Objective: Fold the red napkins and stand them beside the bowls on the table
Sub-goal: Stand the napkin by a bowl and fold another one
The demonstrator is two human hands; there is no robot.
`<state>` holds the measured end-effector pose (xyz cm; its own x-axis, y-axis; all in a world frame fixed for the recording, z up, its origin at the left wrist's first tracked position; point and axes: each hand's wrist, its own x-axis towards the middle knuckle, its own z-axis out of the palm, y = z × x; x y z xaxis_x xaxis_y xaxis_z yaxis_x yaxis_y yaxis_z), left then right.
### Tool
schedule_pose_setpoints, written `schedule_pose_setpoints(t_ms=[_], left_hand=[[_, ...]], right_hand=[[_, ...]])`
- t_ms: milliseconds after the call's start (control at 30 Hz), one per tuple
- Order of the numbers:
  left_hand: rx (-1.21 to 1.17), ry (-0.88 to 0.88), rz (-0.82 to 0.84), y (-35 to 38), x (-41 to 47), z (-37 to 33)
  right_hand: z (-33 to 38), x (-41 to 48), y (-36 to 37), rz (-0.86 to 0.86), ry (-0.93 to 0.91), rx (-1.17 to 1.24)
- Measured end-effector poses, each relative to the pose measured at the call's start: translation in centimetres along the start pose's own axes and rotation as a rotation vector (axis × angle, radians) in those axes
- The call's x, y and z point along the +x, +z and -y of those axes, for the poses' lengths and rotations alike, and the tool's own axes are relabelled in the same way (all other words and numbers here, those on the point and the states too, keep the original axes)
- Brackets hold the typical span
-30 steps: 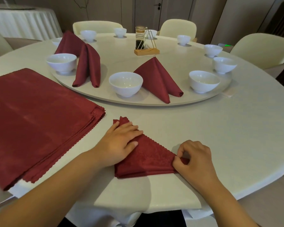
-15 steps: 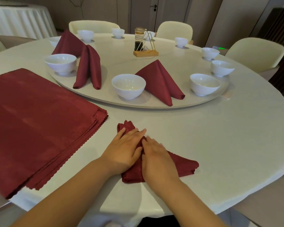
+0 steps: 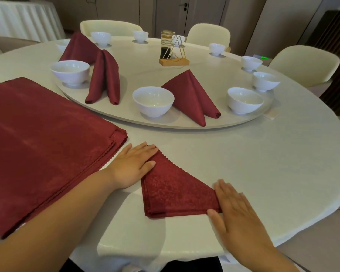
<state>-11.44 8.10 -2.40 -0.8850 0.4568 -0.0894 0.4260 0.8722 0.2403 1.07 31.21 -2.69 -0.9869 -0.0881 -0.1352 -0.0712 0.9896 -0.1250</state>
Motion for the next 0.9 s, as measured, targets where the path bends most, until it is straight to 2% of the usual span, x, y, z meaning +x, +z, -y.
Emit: schedule_pose_setpoints(t_ms=[100,233,300,367,467,567,667,767,833,900], left_hand=[[0.019,0.004,-0.036,0.4,-0.2,-0.1],[0.013,-0.009,-0.069,0.5,-0.2,-0.1],[0.021,-0.015,-0.081,0.5,-0.2,-0.2],[0.030,-0.027,-0.107,0.6,-0.4,-0.3],[0.020,-0.079,-0.148,0.7,-0.5,-0.3],[-0.011,-0.099,-0.187,0.7,-0.6,-0.3],[-0.127,-0.043,-0.334,0.8,-0.7,0.0],[-0.383,0.089,-0.560,0.5,-1.2,0.5],[-0.552,0.200,-0.493,-0.2,-2.0,0.5],[-0.609,0.254,-0.264,-1.0,-3.2,-0.1]], right_hand=[[-0.5,0.4,-1.1,-0.173,-0.051,0.079],[2.8,1.3,-2.7,-0.417,-0.295,0.180],[4.4,1.8,-1.9,-0.403,-0.465,0.133],[5.8,2.1,-1.2,-0.317,-0.539,0.079],[6.4,2.7,-0.1,-0.253,-0.554,0.099],[6.5,3.2,0.4,-0.315,-0.547,0.181],[6.6,3.5,0.2,-0.373,-0.560,0.191],[6.1,4.0,-0.1,-0.404,-0.566,0.253],[5.8,4.2,-0.7,-0.361,-0.530,0.298],[5.5,4.5,-1.8,-0.274,-0.436,0.415]])
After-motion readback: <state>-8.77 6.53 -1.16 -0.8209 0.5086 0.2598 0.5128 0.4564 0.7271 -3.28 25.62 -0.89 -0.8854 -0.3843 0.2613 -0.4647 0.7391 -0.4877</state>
